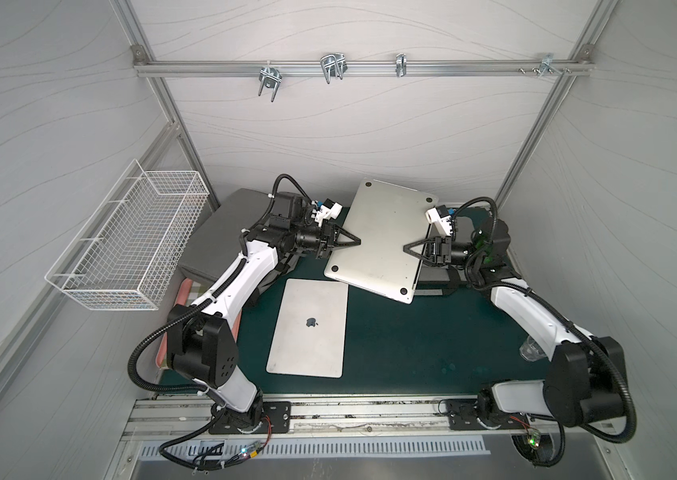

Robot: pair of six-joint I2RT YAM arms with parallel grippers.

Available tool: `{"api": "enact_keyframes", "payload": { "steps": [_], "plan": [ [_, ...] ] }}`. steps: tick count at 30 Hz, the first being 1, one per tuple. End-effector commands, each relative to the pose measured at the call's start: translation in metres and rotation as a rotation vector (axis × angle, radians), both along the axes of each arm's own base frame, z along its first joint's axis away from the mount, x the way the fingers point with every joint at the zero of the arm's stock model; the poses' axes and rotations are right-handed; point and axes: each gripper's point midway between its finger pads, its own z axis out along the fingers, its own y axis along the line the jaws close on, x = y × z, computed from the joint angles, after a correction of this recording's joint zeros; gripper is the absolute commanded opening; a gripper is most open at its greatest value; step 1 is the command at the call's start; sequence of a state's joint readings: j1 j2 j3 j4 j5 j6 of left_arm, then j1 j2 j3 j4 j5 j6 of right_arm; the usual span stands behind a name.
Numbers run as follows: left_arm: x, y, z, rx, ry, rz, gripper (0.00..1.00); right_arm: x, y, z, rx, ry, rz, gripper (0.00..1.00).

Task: Open the zippered laptop bag and take out the laptop
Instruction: Adjust the laptop.

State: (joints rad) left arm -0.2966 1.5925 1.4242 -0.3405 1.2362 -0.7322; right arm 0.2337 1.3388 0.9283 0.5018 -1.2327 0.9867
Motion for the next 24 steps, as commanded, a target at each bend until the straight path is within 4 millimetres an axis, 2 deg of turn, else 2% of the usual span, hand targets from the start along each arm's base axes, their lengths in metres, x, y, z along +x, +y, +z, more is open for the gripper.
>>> {"api": "enact_keyframes", "payload": {
  "steps": [1, 6, 10, 16, 24],
  "plan": [
    [-0.013, -0.006, 0.045, -0.102, -0.064, -0.046, 0.27, 0.001, 0.003, 0.020, 0.024, -0.172, 0.005, 0.00],
    [-0.016, -0.007, 0.057, -0.142, -0.060, -0.043, 0.27, 0.009, 0.004, 0.010, 0.015, -0.147, 0.004, 0.00],
    [-0.019, -0.006, 0.054, -0.135, -0.043, -0.046, 0.25, 0.011, 0.005, 0.007, 0.006, -0.144, 0.010, 0.00],
    [-0.021, -0.004, 0.039, -0.062, -0.005, -0.029, 0.00, 0.011, 0.002, 0.003, -0.022, -0.160, -0.001, 0.00],
    [-0.011, 0.001, 0.032, -0.026, 0.108, 0.057, 0.00, 0.011, -0.003, -0.004, -0.070, -0.204, -0.041, 0.35]
  ]
}}
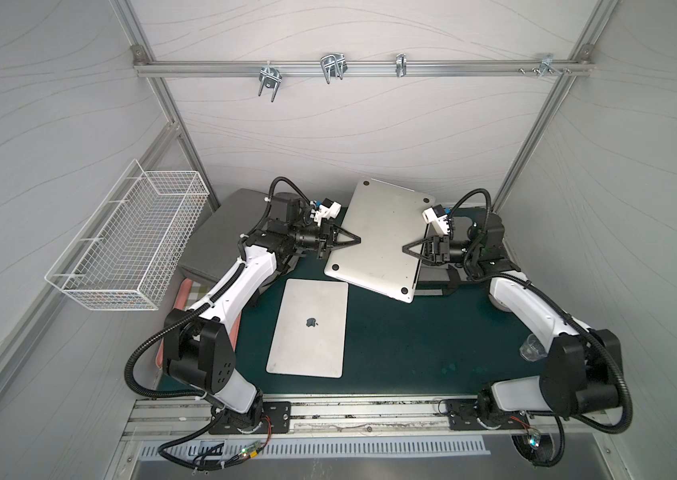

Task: Open the zippered laptop bag and take out the laptop
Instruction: Adjust the laptop.

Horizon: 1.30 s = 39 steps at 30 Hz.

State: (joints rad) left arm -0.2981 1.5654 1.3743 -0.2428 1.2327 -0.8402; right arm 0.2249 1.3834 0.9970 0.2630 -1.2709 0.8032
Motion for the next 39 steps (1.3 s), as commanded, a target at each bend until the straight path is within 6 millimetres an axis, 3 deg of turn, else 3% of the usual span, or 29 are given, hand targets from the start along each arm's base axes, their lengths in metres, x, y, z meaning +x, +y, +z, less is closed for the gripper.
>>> {"api": "enact_keyframes", "payload": {
  "steps": [1, 8, 16, 21, 25, 28, 35, 39],
  "plan": [
    [-0.008, 0.001, 0.031, -0.019, 0.087, 0.044, 0.00, 0.007, -0.005, 0.009, -0.031, -0.237, -0.083, 0.39],
    [-0.003, 0.002, 0.038, -0.073, 0.128, 0.071, 0.00, 0.007, -0.016, -0.009, -0.088, -0.266, -0.135, 0.55],
    [-0.005, 0.010, 0.011, 0.067, 0.204, 0.130, 0.00, 0.007, -0.033, -0.008, -0.184, -0.376, -0.260, 0.71],
    [0.002, 0.021, 0.001, 0.184, 0.195, 0.217, 0.00, 0.009, -0.055, -0.019, -0.333, -0.497, -0.417, 0.75],
    [0.008, 0.030, -0.005, 0.276, 0.182, 0.274, 0.00, -0.004, -0.061, -0.008, -0.372, -0.622, -0.456, 0.78],
    [0.013, 0.030, -0.003, 0.292, 0.174, 0.312, 0.00, -0.021, -0.050, -0.006, -0.390, -0.726, -0.421, 0.79],
    [0.021, 0.046, -0.006, 0.439, 0.129, 0.418, 0.00, -0.069, -0.003, -0.010, -0.460, -1.032, -0.286, 0.80],
    [0.025, 0.045, -0.004, 0.464, 0.113, 0.459, 0.00, -0.085, 0.024, -0.014, -0.530, -1.218, -0.254, 0.80]
  ]
}}
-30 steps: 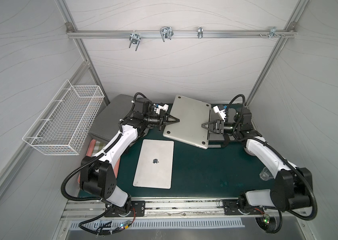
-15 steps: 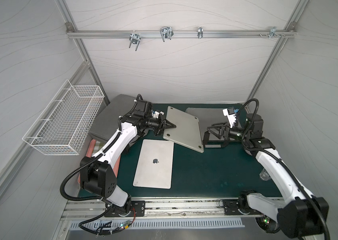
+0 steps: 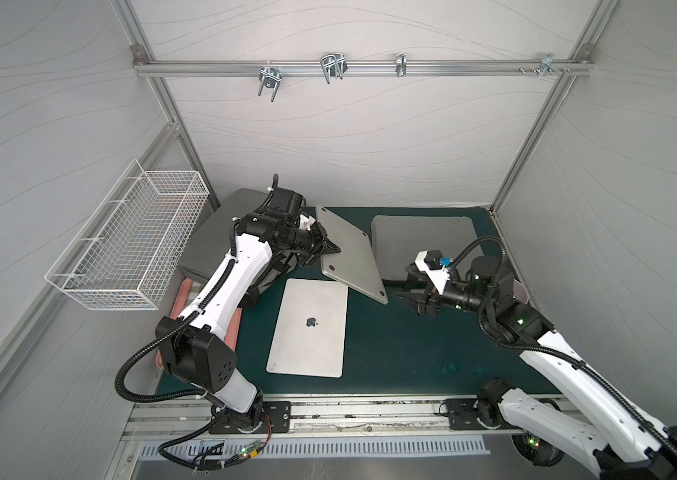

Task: Open the zippered laptop bag and take out the laptop
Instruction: Adjust the laptop.

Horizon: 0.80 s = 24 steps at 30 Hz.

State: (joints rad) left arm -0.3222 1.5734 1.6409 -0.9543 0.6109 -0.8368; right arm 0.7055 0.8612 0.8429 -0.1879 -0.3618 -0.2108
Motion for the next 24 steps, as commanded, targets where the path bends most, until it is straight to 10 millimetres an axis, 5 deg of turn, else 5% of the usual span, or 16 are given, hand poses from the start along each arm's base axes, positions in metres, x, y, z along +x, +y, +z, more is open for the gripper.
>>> {"api": "enact_keyframes", "payload": {
  "steps": [1, 6, 15, 24],
  "plan": [
    [0.014, -0.010, 0.046, -0.033, -0.186, -0.010, 0.00, 0.005, 0.009, -0.007, -0.153, -0.255, -0.074, 0.81],
    [0.015, -0.014, 0.046, -0.026, -0.185, 0.018, 0.00, 0.001, 0.050, -0.013, -0.260, -0.485, -0.103, 0.85],
    [0.013, -0.017, 0.049, -0.031, -0.192, 0.080, 0.00, 0.023, 0.093, -0.018, -0.295, -0.562, -0.272, 0.83],
    [0.012, -0.023, 0.050, -0.061, -0.192, 0.119, 0.00, 0.041, 0.102, -0.026, -0.286, -0.549, -0.394, 0.60]
  ]
}}
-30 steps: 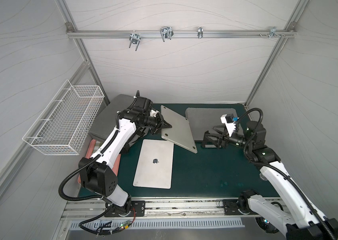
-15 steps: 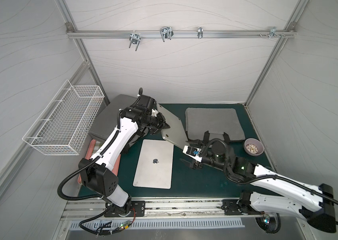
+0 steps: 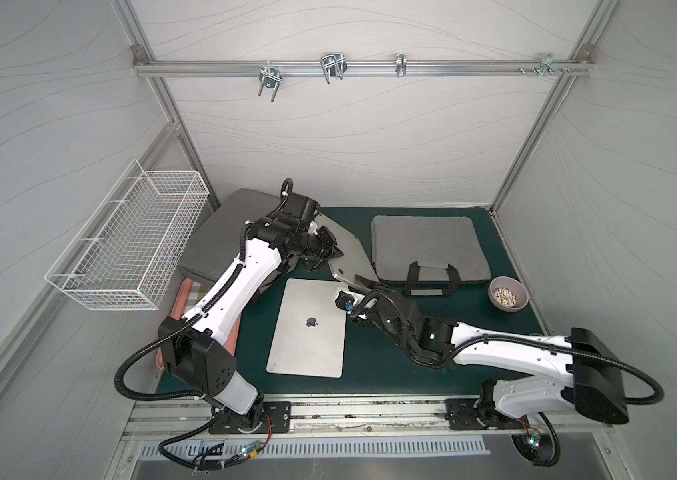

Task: Open the zippered laptop bag and take out the laptop
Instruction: Adjust the laptop.

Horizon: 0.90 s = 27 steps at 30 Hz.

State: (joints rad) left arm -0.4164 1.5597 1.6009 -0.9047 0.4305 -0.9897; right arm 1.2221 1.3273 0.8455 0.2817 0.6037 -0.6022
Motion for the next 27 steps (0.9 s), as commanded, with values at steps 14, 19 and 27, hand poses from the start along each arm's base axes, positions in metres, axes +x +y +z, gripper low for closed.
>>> {"api": "enact_keyframes", "payload": {
  "steps": [14, 19, 27],
  "plan": [
    [0.004, -0.019, 0.064, -0.161, -0.206, -0.023, 0.00, 0.022, -0.006, 0.039, 0.112, -0.064, -0.068, 0.00],
    [0.004, -0.023, 0.058, -0.189, -0.188, -0.026, 0.06, 0.020, -0.015, 0.051, 0.117, -0.072, -0.060, 0.00],
    [0.004, -0.025, 0.061, -0.202, -0.211, -0.038, 0.34, 0.008, -0.026, 0.079, 0.177, -0.013, -0.002, 0.00]
  ]
}}
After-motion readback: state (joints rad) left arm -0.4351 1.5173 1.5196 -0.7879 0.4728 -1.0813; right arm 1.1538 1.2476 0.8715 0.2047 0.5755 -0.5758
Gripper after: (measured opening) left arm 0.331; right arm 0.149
